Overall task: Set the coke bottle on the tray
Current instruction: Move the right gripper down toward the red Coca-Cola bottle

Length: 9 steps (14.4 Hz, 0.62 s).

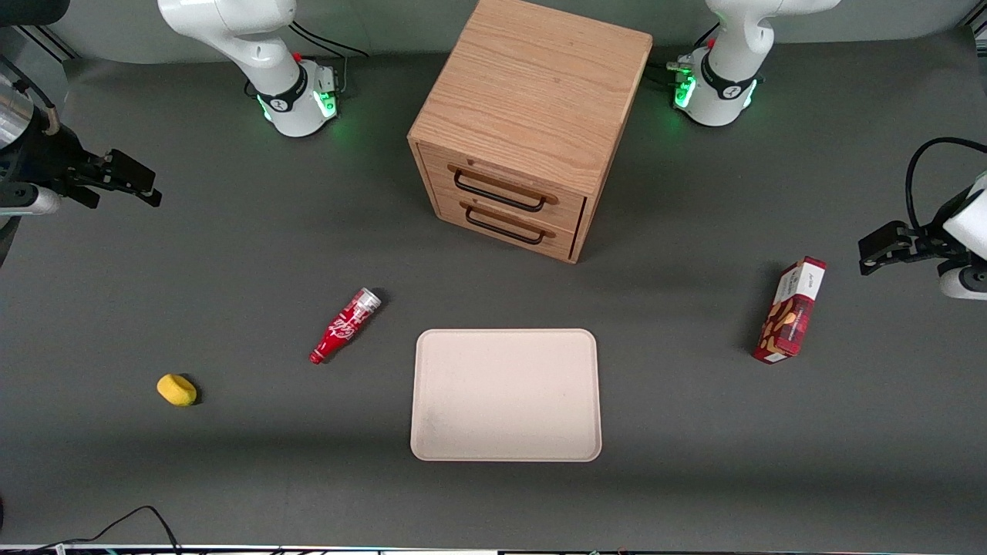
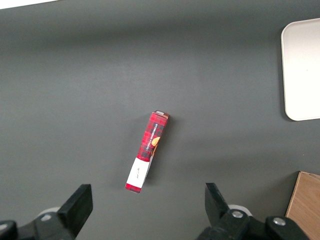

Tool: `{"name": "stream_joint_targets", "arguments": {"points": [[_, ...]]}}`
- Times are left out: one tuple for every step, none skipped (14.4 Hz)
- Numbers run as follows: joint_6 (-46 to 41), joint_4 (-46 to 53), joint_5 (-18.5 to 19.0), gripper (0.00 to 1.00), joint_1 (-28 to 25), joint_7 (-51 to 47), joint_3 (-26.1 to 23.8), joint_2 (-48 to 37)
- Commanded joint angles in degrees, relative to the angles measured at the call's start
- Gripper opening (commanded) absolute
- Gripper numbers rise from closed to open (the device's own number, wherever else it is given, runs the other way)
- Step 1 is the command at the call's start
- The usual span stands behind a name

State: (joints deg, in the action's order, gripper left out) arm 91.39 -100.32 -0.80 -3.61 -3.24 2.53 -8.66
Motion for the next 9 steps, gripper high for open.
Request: {"name": "stream_joint_targets", "arguments": {"points": [[-1.3, 1.6, 0.7, 1.0, -0.2, 0.8, 0.1, 0.8], [-1.3, 1.7, 0.7, 1.0, -0.3, 0.4, 0.0, 0.8], [-1.3, 1.8, 0.7, 1.0, -0.3, 0.2, -0.2, 1.2], [-1.0, 1.9, 0.4, 1.0, -0.3, 0.0, -0.3, 1.9], [-0.5, 2.5, 0.2, 1.0, -0.7, -0.2, -0.7, 2.9], [-0.3, 3.5, 0.1, 1.0, -2.1, -2.1, -0.9, 4.7], [-0.2, 4.8, 0.0, 1.0, -2.9, -8.2, -1.6, 6.9], [0.2, 5.6, -0.3, 1.0, -2.9, -15.1, -2.9, 9.0], [1.9, 5.5, -0.4, 1.0, -2.9, -20.4, -4.7, 10.8]]}}
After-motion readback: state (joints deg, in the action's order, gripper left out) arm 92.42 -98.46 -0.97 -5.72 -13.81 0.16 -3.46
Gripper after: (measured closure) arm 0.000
